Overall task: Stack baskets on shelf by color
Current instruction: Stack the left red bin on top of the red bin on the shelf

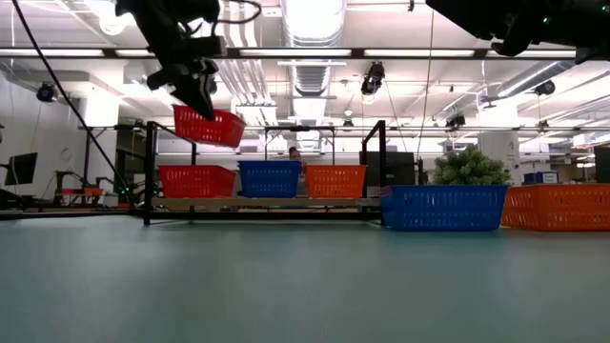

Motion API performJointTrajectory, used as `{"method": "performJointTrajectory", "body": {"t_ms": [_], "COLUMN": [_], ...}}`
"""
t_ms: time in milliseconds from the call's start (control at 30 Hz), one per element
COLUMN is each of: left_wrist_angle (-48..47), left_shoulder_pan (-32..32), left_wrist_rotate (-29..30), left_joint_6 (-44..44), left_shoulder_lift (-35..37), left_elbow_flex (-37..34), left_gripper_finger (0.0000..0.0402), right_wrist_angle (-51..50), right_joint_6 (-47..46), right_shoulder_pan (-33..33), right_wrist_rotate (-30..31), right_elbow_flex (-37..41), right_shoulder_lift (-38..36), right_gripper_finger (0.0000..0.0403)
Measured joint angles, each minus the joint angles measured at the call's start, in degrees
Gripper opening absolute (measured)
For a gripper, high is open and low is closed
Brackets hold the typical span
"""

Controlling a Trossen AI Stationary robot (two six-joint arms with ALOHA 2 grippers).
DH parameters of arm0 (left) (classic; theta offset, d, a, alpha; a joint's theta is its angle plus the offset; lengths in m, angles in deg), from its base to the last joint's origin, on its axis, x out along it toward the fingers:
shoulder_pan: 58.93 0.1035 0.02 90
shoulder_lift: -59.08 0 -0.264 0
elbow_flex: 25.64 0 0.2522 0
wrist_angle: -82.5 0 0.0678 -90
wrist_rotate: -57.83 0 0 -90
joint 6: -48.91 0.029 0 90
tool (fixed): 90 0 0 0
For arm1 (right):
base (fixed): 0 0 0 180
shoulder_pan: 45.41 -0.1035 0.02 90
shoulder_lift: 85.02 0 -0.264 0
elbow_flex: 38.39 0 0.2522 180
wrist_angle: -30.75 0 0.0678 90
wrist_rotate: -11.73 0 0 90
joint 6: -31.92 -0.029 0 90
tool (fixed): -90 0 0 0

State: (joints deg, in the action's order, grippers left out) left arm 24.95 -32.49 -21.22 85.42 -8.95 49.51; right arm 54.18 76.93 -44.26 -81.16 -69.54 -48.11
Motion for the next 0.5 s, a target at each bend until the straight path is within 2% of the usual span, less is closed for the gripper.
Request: {"method": "performJointTrajectory", "body": {"t_ms": [500], "left_wrist_angle": [1.31], "left_shoulder_pan": [3.23], "left_wrist_rotate": [-1.97], "left_joint_6": [0.46], "left_shoulder_lift": [-3.43], "left_elbow_flex": [-2.58], "left_gripper_finger": [0.0000], "right_wrist_angle": [-0.04], "right_joint_6": [-0.39], "right_shoulder_pan": [0.00], "right_wrist_rotate": [0.07], "right_elbow_flex": [0.02], "right_shoulder_lift": [0.00], "right_gripper_finger": [0.0009]}}
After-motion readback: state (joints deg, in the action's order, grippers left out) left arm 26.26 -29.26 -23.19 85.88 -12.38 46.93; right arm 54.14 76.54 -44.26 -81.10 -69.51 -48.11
